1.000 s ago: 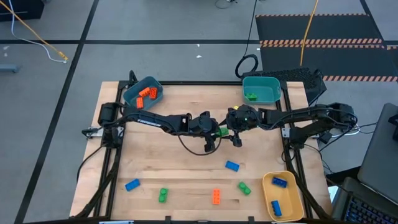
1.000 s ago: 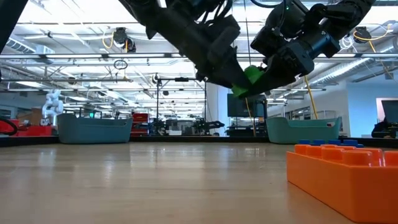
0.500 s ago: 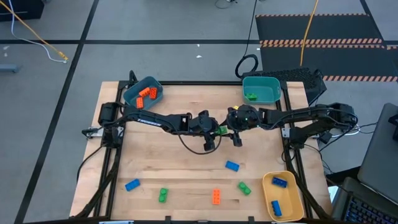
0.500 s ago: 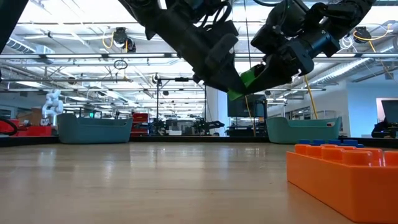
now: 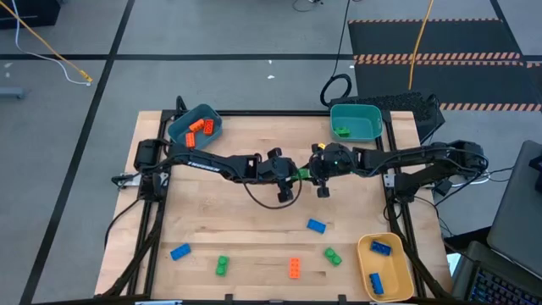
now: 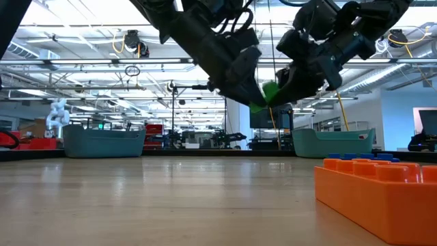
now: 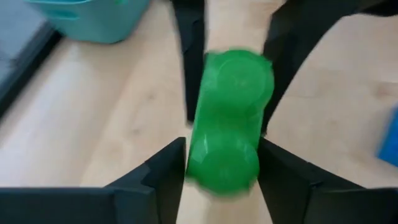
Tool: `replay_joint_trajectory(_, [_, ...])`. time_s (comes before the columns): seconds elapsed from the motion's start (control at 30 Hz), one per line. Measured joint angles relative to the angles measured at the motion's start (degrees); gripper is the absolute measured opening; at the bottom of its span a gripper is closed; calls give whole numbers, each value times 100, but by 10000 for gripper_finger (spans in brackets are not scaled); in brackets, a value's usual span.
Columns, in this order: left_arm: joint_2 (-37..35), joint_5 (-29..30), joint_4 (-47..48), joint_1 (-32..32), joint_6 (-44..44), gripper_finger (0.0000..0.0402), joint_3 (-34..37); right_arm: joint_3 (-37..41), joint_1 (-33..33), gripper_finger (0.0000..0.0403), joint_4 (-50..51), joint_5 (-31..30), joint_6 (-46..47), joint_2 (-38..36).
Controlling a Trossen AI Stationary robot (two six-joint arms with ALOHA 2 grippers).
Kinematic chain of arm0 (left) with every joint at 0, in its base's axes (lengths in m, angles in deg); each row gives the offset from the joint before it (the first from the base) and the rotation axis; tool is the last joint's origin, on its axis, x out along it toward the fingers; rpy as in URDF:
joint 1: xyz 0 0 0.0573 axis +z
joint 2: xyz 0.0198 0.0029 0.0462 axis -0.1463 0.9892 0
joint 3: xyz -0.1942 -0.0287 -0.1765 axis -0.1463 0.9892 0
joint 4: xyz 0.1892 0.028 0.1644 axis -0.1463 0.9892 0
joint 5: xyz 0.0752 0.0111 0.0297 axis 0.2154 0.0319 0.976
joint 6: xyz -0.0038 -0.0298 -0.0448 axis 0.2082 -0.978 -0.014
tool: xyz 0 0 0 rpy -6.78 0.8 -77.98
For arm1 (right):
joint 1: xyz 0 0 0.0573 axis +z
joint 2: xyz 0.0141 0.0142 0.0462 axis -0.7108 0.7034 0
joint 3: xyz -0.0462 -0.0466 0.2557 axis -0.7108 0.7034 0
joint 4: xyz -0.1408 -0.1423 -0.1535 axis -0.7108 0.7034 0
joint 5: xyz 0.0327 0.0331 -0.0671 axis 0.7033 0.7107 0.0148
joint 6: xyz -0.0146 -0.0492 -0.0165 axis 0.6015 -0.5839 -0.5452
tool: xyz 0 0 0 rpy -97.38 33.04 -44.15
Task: Sort & place blocks by color
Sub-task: Put the top green game piece into the light blue bin
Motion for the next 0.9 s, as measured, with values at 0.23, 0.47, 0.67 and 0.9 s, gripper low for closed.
replay_joint_trajectory(0.23, [-148,294,-236,277,372,226,4,5,-121,123,481,-1898,18,0])
replay_joint_trajectory(0.47, [-662,321,-222,723,458,231,4,7,-561,123,538,-3473,435,2])
replay_joint_trajectory(0.67, [-869,340,-69,934,212,232,9,7,-957,132,553,-4411,307,-345])
replay_joint_trajectory(0.9, [-862,336,174,873,105,232,2,4,-1583,124,1096,-4547,560,-1008])
